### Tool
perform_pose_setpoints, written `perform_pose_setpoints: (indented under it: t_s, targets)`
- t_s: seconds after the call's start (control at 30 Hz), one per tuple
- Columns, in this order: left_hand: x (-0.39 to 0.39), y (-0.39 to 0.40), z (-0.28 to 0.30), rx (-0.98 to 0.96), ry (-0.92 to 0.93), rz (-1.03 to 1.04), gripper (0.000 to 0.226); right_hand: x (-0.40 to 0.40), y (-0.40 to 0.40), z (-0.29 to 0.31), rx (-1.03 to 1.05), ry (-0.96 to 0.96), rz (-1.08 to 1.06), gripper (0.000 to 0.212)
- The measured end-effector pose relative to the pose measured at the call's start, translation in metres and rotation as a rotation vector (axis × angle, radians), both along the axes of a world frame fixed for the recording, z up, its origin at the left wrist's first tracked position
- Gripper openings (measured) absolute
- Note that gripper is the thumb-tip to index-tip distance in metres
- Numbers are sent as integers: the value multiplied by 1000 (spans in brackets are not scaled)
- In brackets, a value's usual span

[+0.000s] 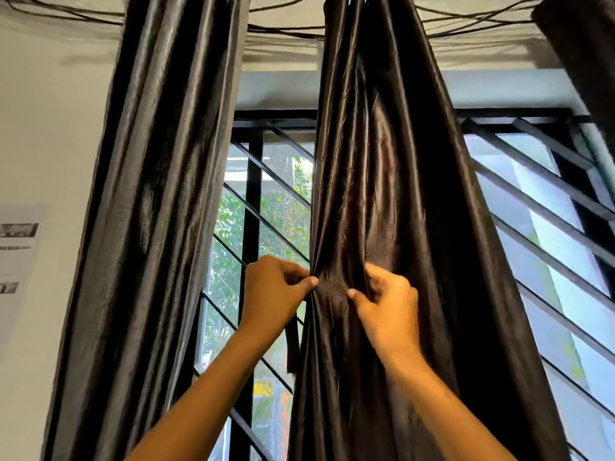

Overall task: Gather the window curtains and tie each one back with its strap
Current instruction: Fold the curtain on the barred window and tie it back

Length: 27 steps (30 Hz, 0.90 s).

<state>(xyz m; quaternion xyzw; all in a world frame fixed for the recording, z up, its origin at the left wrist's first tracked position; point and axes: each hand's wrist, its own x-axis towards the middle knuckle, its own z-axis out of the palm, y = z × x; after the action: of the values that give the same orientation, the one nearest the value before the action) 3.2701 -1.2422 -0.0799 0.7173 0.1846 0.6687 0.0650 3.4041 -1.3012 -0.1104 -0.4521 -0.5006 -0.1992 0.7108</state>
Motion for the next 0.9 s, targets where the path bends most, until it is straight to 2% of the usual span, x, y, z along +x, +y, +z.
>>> perform_pose_setpoints:
  t_s: [0.03,0.1,0.13,0.23,0.4,0.53,0.6,0.67,0.7,0.73,0.8,0.83,0.9]
  targets:
    - [2,-2,-1,20,0,16,15,-7,-6,-2,-9,-98,-142,46]
    - [4,-6,-2,36,0,30,16,-22,-14,-7,-222,-255,-375,66]
    - [4,-7,-2,32,-5,20,16,-28,-16,-9,-315,-299,-422,72]
    - [3,-6,-3,0,-20,-61,14,-33,-17,-15,-341,-422,-351,73]
    - [4,-5,-6,-15,-15,-127,7,-26,-7,-24,-328,-510,-245,62]
    - [7,-3,-3,-7,9,-78,15,-14,2,-26,-316,-535,-219,51]
    - [9,-1,-1,-23,-1,-37,14,-4,5,-27,-242,-459,-339,58]
    - [11,0,-1,-43,-16,-36,13,6,6,-23,-138,-240,-448,54]
    - [12,0,-1,-46,-15,-42,13,11,5,-20,-151,-122,-461,64]
    - [13,0,-1,-48,-11,-49,13,14,3,-16,-198,-18,-438,86]
    - [15,0,-1,-52,-5,-60,14,23,3,-10,-240,142,-273,117]
    - [15,0,-1,-51,-3,-59,13,26,4,-7,-217,197,-137,121]
    - [15,0,-1,-46,0,-53,12,32,9,-3,-151,312,218,112]
